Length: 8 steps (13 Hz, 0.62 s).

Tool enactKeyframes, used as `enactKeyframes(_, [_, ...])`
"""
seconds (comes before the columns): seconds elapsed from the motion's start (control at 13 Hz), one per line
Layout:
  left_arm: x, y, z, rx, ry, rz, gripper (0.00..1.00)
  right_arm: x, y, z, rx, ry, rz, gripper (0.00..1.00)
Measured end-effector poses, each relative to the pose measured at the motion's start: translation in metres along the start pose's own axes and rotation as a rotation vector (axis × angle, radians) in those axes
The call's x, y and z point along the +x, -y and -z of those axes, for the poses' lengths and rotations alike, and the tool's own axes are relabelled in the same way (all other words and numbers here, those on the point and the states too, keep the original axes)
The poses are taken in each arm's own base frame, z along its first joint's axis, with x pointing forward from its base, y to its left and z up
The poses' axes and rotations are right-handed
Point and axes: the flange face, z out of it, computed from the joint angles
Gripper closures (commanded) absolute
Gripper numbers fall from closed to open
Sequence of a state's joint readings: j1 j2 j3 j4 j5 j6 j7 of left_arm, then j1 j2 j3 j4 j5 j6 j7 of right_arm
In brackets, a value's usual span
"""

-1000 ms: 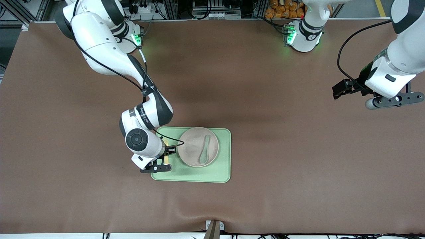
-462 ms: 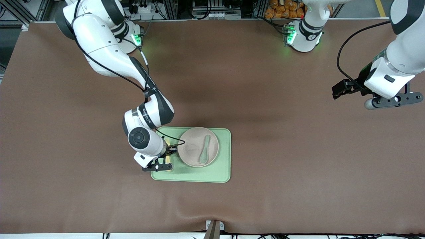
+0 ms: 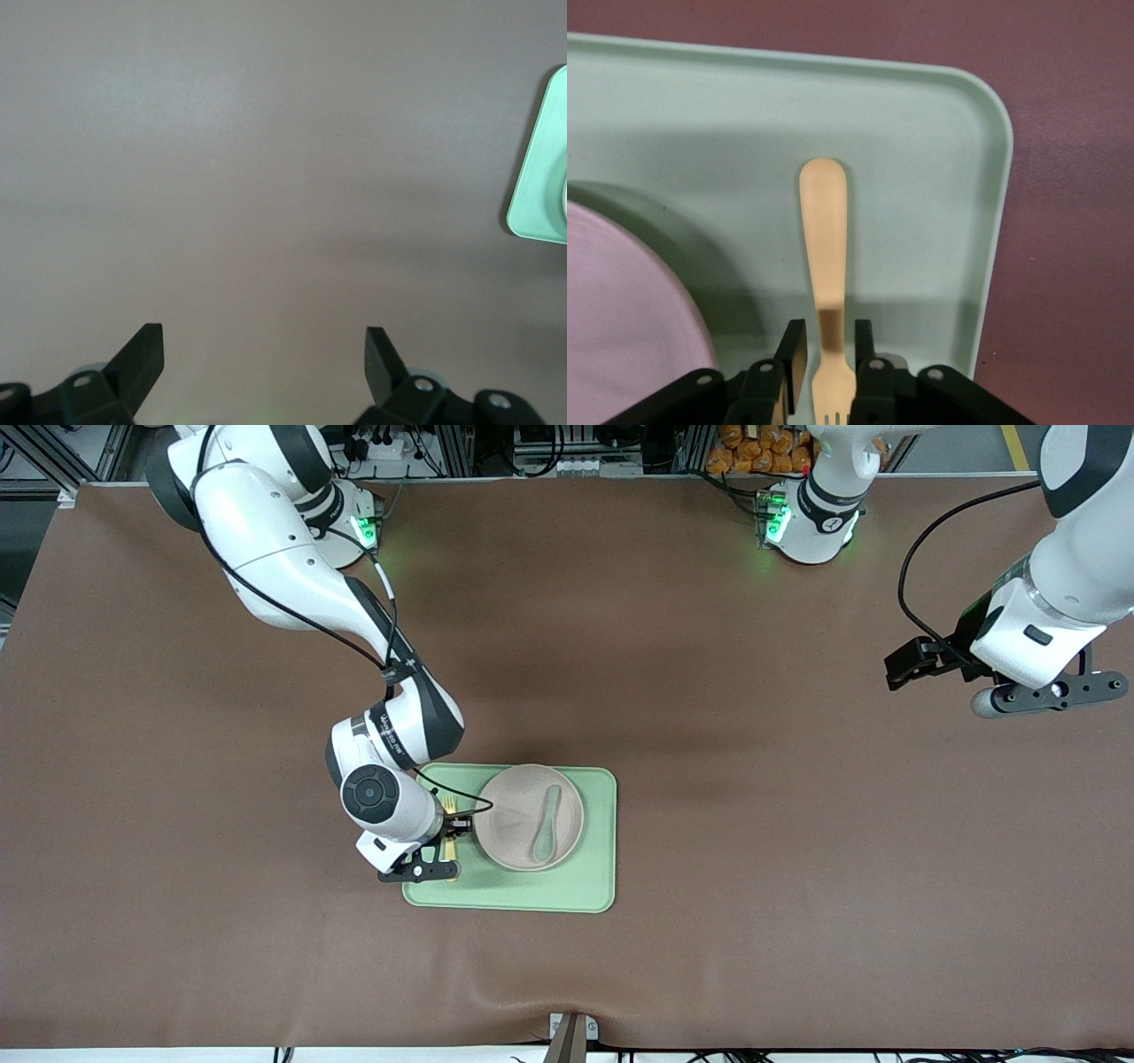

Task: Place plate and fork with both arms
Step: 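Lift the fork out of the plate with the right gripper, then lower the fork onto the tray beside the plate and open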

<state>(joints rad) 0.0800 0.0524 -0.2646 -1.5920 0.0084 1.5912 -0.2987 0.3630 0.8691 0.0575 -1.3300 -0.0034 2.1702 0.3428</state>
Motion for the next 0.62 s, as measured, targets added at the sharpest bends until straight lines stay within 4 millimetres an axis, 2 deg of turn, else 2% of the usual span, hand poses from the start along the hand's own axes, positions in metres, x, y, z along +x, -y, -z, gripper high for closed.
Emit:
enactKeyframes(0.15, [-0.003, 0.0, 0.005, 0.0, -0.01, 0.0, 0.0, 0.001, -0.001, 0.001, 0.001, -0.004, -0.004, 0.0])
enactKeyframes(0.31, [-0.006, 0.0, 0.011, -0.001, -0.021, -0.001, 0.0, 0.005, -0.003, 0.012, 0.003, -0.017, -0.01, 0.0])
enactKeyframes(0.46, [-0.008, 0.0, 0.014, -0.001, -0.027, -0.001, 0.0, 0.015, -0.027, 0.05, 0.003, -0.026, -0.046, 0.0])
enactKeyframes(0.62, [-0.008, -0.001, 0.015, -0.001, -0.029, -0.002, 0.0, 0.023, -0.07, 0.107, 0.006, -0.038, -0.101, 0.0])
